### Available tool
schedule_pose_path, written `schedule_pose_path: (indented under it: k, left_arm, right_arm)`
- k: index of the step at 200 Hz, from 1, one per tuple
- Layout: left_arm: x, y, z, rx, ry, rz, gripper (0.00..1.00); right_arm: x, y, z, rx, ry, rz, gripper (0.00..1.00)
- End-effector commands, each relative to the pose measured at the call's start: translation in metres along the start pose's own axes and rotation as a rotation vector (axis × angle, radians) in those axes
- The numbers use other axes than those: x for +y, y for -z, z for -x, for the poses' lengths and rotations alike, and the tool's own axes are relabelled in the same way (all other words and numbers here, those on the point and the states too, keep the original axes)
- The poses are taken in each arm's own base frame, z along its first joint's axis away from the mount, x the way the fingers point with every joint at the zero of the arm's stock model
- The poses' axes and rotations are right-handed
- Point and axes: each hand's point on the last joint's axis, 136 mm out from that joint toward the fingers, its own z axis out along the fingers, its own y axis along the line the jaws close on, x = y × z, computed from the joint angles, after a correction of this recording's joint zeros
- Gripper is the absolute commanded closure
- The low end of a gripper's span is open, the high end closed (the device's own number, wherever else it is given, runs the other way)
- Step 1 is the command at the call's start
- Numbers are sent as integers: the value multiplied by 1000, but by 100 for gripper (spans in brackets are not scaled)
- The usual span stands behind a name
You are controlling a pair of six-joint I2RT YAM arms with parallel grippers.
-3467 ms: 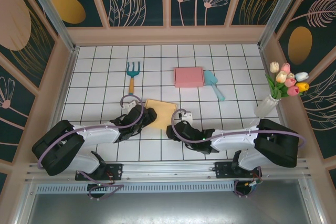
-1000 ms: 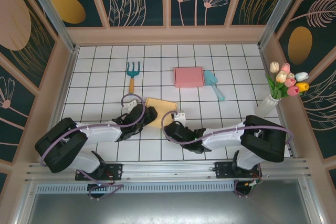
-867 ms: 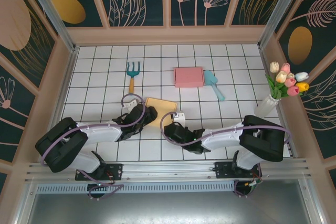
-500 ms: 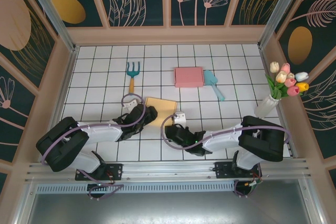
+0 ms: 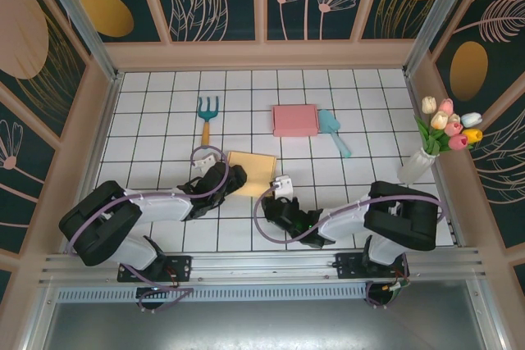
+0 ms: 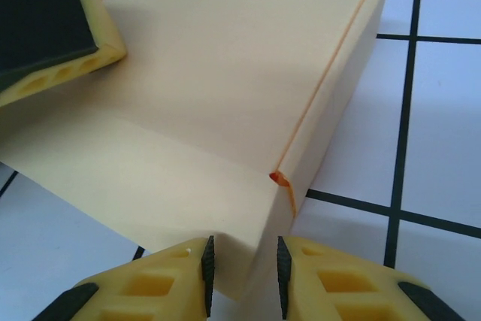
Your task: Fold the paper box
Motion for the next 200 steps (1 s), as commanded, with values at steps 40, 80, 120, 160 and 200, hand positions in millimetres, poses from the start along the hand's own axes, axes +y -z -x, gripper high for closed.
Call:
schedule_pose_path:
  k: [40,80,120,160,200]
  left_arm:
    - [56,-9,-31,113,-91,179,25]
    - [53,-9,-31,116,-93,173,26]
    - [54,-9,-31,118,-96,174,26]
    - [52,-10,-31,118,-94,170,26]
    - [48,-12,-37,142,-74,141,26]
  right_arm:
    - [-21,-6,-9,-37,93,-63,68]
    - [-18,-15,-14,-28,128,-23,68]
    - [-28,-20,-16,-40,122,-50,67]
    - [-31,-20,-9,-48,105,-72,65]
    - [-41,-31,-1,3,63,-136,65]
